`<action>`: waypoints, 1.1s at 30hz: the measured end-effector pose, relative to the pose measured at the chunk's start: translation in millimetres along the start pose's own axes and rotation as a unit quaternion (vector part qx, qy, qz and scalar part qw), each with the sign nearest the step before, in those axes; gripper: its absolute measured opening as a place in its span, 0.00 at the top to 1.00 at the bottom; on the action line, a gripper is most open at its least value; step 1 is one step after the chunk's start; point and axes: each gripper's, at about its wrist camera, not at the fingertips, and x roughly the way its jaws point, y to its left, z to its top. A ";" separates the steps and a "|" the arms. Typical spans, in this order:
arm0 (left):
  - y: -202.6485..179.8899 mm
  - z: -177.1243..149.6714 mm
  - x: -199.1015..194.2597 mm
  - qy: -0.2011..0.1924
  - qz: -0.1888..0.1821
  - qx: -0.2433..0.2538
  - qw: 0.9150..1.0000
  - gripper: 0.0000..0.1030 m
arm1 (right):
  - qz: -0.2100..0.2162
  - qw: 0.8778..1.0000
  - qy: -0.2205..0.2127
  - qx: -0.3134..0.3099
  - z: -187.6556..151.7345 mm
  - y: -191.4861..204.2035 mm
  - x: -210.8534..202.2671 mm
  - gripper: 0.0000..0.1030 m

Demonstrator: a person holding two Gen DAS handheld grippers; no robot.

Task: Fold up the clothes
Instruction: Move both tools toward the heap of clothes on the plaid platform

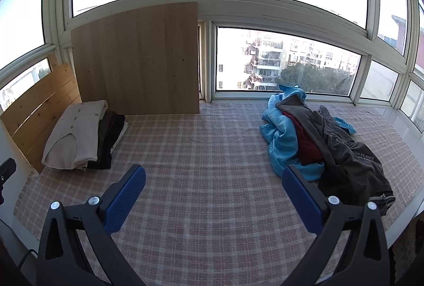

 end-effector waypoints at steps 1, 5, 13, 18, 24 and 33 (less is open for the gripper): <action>2.4 1.3 0.2 -0.004 0.008 0.000 1.000 0.00 | 0.000 1.000 -0.002 0.000 0.7 -0.1 -0.2 0.00; 0.9 -1.1 -2.1 -0.021 0.029 -0.004 0.999 0.00 | 0.001 1.000 -0.010 0.002 3.4 -0.7 -1.2 0.00; -27.4 -4.2 -15.5 -0.050 0.032 0.001 0.998 0.01 | 0.012 1.000 -0.025 0.006 6.4 -4.5 -2.3 0.00; -49.4 -5.8 -32.3 -0.068 0.040 0.011 0.997 0.01 | 0.039 0.999 -0.008 0.008 5.3 1.1 4.8 0.00; -50.4 -4.1 -26.6 -0.056 0.027 0.006 0.998 0.00 | 0.053 0.999 -0.006 0.003 5.2 7.2 3.8 0.00; -65.6 -10.5 -35.4 -0.033 0.010 0.001 0.999 0.01 | 0.050 0.999 0.003 0.008 0.0 5.3 5.1 0.00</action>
